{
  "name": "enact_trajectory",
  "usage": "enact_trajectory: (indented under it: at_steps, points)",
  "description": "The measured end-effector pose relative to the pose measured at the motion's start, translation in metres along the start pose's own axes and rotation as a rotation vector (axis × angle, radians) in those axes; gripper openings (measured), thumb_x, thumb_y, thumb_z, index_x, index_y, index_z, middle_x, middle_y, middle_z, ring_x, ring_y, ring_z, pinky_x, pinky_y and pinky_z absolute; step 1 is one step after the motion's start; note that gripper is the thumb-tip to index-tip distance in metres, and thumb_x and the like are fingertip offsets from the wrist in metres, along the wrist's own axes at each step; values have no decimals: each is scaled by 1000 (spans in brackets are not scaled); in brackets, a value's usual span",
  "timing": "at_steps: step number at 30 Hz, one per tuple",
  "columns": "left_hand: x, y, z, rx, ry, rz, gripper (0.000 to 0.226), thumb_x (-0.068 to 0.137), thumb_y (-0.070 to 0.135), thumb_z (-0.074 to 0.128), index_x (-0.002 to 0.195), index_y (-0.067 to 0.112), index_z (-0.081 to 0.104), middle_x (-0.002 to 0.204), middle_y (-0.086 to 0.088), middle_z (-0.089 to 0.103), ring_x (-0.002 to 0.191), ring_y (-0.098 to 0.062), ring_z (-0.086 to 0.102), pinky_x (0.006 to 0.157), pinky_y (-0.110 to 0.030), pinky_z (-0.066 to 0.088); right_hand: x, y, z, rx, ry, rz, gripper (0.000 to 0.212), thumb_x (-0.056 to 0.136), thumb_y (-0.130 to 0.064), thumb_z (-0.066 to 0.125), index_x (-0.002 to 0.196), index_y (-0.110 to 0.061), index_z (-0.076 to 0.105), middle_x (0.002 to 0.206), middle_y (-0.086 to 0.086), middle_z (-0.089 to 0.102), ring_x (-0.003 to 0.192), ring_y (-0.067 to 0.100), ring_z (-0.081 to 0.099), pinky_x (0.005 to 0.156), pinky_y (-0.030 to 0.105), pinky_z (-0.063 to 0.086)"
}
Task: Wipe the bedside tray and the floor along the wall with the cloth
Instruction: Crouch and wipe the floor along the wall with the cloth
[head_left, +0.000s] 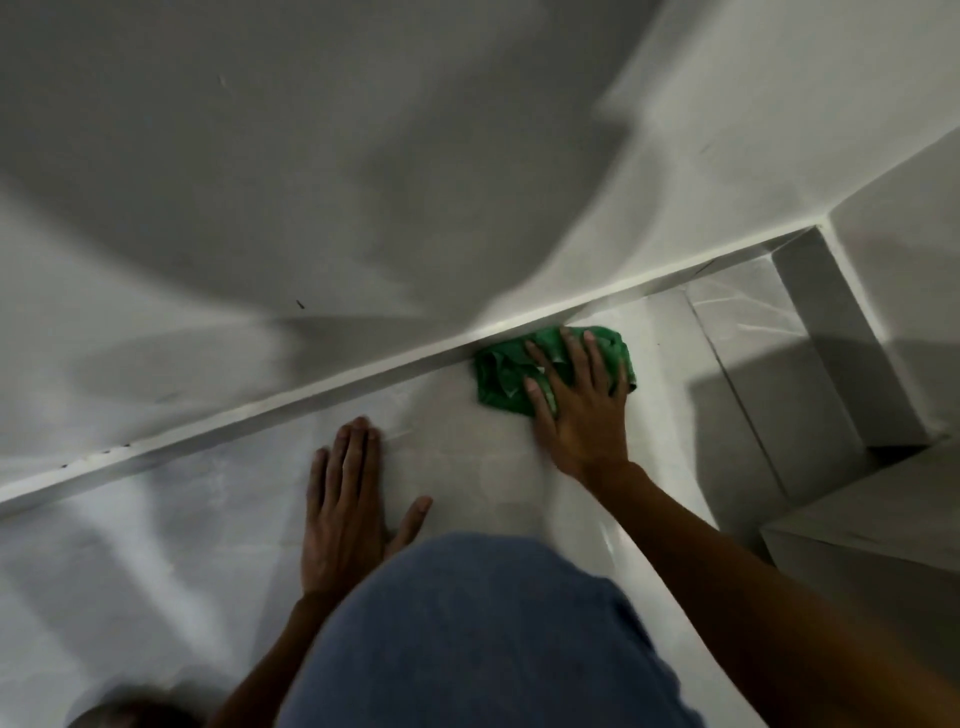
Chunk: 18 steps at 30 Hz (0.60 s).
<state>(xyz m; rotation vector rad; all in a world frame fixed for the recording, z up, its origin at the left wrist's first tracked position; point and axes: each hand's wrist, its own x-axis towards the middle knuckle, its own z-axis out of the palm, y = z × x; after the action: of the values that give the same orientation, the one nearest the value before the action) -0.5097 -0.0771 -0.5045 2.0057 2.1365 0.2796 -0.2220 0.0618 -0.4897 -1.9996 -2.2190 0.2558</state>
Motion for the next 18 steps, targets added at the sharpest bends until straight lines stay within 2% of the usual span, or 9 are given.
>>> enact_trajectory:
  at_steps: [3, 5, 8, 11, 12, 15, 18]
  points:
    - [1, 0, -2, 8, -19, 16, 103, 99, 75, 46, 174, 7, 27, 185, -11, 24, 172, -31, 23, 139, -57, 21, -4, -21, 5, -14, 19, 65, 60, 112, -58, 34, 167, -35, 40, 181, 8, 26, 170, 36, 17, 134, 71, 7]
    - [1, -1, -2, 6, -25, 17, 103, 99, 74, 46, 174, 6, 27, 185, -12, 24, 172, -31, 23, 138, -58, 22, -13, -46, 13, 12, 46, 36, 58, 111, -57, 39, 164, -33, 46, 178, 10, 33, 168, 38, 23, 132, 73, 10]
    - [0, -2, 0, 14, -13, 30, 103, 99, 71, 52, 175, 7, 25, 185, -13, 24, 172, -32, 23, 138, -58, 22, -23, -65, 23, 49, 25, -142, 55, 111, -58, 42, 161, -38, 51, 175, 10, 40, 167, 37, 28, 132, 72, 12]
    - [0, -5, -1, 27, -32, 46, 105, 99, 71, 54, 177, 9, 18, 187, -11, 18, 174, -31, 18, 141, -56, 17, -7, -30, 15, 17, -56, -316, 54, 112, -58, 42, 163, -41, 46, 175, 9, 40, 166, 35, 28, 134, 66, 13]
    - [0, -6, -1, 25, -37, 42, 105, 99, 71, 53, 177, 9, 17, 187, -11, 17, 174, -31, 17, 141, -56, 17, 1, -9, 11, 12, -51, -312, 54, 112, -56, 43, 163, -38, 47, 174, 12, 40, 165, 37, 30, 134, 67, 16]
    - [0, -2, -1, 11, -27, 27, 105, 99, 70, 55, 176, 8, 20, 187, -11, 19, 174, -31, 18, 140, -56, 17, 24, 54, -12, 26, 19, -117, 52, 111, -54, 45, 157, -33, 55, 168, 17, 44, 161, 41, 36, 128, 72, 28]
    - [1, -3, 1, 8, -45, 13, 107, 98, 73, 54, 176, 8, 21, 187, -11, 19, 174, -30, 19, 139, -58, 20, 19, 48, -12, -36, 28, 38, 56, 110, -57, 38, 160, -36, 50, 175, 11, 36, 166, 37, 27, 129, 71, 22]
